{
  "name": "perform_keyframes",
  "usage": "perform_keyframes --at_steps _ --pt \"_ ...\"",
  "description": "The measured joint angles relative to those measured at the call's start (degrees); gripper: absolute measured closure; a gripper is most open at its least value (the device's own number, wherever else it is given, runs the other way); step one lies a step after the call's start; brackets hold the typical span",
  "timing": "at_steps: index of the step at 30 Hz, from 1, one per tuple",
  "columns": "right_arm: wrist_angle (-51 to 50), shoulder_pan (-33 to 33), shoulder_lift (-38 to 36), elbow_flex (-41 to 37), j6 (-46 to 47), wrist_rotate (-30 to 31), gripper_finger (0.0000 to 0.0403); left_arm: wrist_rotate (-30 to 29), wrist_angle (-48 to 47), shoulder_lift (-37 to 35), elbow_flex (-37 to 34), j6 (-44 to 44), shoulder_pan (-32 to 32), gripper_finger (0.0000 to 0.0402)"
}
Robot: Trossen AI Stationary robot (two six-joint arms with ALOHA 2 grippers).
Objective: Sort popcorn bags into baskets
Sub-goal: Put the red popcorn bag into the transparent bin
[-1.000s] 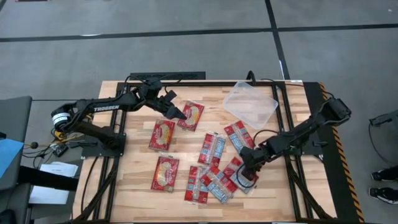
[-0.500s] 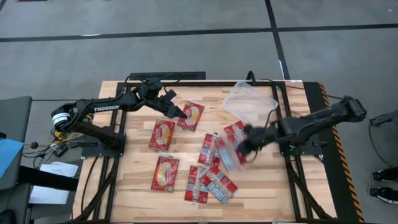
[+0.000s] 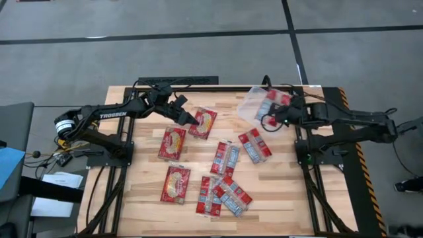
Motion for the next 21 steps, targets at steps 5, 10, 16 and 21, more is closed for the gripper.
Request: perform_keyframes --at_steps 5,10,16,21 --pt "-9.8 2.7 1.4 0.0 16.1 3.9 0.0398 -1.2 0.0 0.0 0.0 1.1 0.0 0.0109" --pt "-16.5 5.3 4.8 0.1 27.5 2.5 0.0391 -1.5 0.0 0.0 0.0 1.6 0.0 0.0109" --pt "-20.6 4.0 9.3 0.1 28.9 0.5 0.0397 -1.8 0.0 0.0 0.0 2.2 0.0 0.0109" --pt "-17.8 -0.7 11.2 0.1 21.0 -0.3 0.0394 -3.1 0.0 0.0 0.0 2.2 0.0 0.0109"
